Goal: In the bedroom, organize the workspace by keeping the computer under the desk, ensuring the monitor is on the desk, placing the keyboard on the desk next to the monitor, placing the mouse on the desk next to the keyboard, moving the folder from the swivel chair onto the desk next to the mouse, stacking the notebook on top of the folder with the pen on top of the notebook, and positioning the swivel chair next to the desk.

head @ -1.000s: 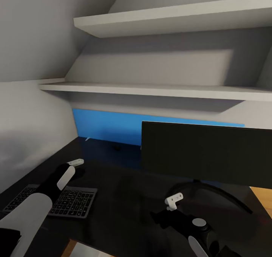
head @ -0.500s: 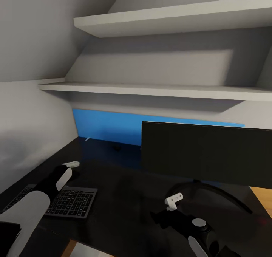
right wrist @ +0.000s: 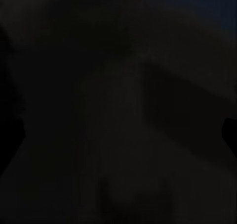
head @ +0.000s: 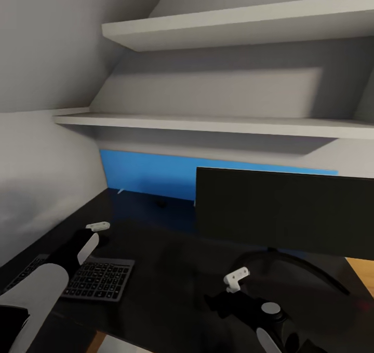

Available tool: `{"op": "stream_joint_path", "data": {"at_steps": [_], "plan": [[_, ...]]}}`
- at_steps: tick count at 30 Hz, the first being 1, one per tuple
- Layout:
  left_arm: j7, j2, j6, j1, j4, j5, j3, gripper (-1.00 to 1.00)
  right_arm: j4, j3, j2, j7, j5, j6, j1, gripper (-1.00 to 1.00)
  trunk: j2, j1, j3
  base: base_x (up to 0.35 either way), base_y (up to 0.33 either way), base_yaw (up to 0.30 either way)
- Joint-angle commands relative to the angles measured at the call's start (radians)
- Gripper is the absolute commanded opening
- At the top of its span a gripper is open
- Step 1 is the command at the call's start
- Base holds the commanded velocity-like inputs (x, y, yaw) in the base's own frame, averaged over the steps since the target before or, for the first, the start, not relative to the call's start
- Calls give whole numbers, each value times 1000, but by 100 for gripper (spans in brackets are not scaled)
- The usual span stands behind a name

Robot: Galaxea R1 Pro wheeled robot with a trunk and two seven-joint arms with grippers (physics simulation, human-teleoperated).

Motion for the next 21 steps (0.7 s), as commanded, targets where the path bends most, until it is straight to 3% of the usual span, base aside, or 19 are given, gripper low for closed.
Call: {"op": "stream_joint_path", "data": {"at_steps": [1,16,21], "plan": [[8,2,3,0,-2,10,-7,100,-1,5,-1,-10,-10,2,-1,100,-1,0,-1,136,122,-4],[7,2,-2,-4,23,11,-16,100,-1,30,-2,-11,-10,-4,-1,100,-1,0,-1,56,38,-1],[6,3,-61,-8,82,9,-17,100,-1,30,-4,-11,-10,-5,-1,100,-1,0,-2,3,2,0]]}}
